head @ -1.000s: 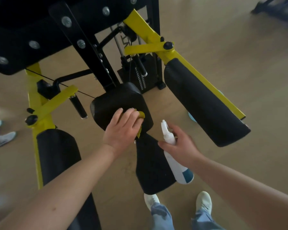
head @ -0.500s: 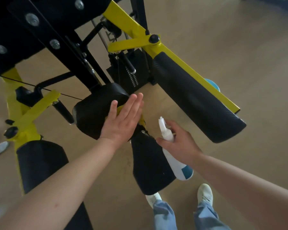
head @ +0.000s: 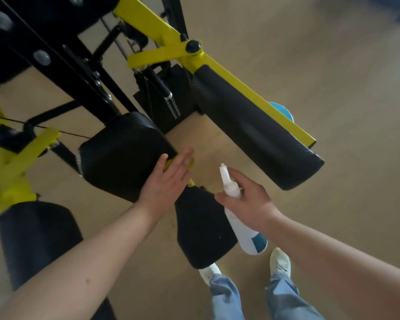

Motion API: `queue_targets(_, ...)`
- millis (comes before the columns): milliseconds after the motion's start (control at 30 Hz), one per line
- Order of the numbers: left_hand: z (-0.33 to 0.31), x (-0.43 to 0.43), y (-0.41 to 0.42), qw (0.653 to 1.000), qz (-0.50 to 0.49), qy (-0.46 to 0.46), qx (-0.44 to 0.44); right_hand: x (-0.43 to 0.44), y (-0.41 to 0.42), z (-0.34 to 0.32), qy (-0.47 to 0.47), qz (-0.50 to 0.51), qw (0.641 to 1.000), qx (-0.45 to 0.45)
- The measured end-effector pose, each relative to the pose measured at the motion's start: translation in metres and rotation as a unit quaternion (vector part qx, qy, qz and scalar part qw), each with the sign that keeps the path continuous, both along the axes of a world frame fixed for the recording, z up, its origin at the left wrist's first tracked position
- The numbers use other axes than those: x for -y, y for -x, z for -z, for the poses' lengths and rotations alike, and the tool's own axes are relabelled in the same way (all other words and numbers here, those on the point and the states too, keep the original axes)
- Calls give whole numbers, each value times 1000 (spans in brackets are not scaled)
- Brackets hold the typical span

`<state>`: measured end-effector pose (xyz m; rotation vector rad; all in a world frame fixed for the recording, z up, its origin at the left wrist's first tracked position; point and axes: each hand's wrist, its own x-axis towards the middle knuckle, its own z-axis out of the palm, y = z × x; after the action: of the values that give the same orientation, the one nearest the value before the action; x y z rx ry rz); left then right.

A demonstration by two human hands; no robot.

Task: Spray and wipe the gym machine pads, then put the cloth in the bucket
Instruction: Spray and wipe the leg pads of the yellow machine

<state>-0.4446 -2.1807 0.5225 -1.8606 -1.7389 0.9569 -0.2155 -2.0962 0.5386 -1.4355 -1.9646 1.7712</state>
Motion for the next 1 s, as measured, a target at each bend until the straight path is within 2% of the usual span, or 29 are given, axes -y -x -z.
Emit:
queue_targets(100, -22, 25, 9, 999, -32, -28, -4, 2, 2, -8, 3, -40, 999, -6)
queue_targets(200, -41, 49, 18, 993, -57, -92, 53, 8, 12, -20, 2, -74, 997, -23)
queue_targets(300, -56, 77, 20, 990, -70, -93, 84, 17, 29, -36, 12, -124, 991, -40)
queue_targets(400, -70, 96, 13, 978, -160, -74, 111, 26, 48, -47, -1, -181, 982, -47)
queue_targets(500, -83, 109, 6, 964, -229, -82, 110, 35, 64, -52, -19, -208, 977, -32)
queue_targets(800, -96, 133, -17, 944, -265, -106, 165, 52, 75, -41, -1, -292, 955, 47)
queue_targets(867, -95, 134, -19, 940, -269, -110, 177, 54, 74, -35, -13, -275, 960, 61)
queue_targets(1000, -93, 130, -22, 941, -256, -111, 190, 50, 68, -27, 5, -165, 985, 45)
